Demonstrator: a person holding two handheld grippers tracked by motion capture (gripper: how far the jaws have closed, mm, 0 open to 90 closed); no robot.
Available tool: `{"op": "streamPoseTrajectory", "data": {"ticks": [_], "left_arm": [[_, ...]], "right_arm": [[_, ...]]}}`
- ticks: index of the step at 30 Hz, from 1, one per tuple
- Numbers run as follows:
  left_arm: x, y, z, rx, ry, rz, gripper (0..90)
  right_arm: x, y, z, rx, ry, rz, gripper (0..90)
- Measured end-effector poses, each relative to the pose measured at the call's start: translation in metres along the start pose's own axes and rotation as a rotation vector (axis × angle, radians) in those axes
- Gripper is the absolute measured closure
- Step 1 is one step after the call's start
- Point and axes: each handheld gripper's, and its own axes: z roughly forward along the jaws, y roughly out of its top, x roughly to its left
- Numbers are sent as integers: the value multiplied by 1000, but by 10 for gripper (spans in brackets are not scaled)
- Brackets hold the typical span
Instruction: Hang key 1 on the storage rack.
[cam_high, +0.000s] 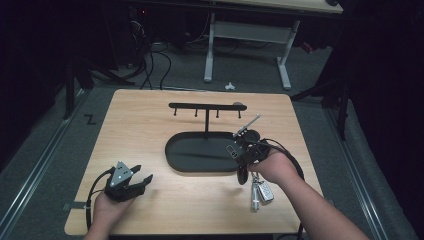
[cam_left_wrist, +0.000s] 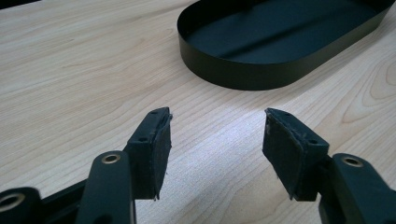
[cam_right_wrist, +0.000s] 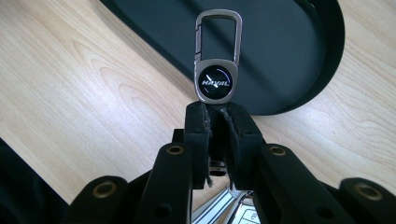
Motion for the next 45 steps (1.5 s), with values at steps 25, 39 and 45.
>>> {"op": "streamPoseTrajectory", "data": {"ticks": [25, 39, 45], "left_arm": [[0, 0, -1, -10, -14, -1, 400], [0, 0, -1, -6, -15, 5, 400], [0, 0, 0, -1, -18, 6, 400]], "right_arm": [[-3, 39, -19, -53, -36, 1, 806], [-7, 64, -33, -100, -48, 2, 806], [-7, 74, -32, -108, -59, 3, 806]]}}
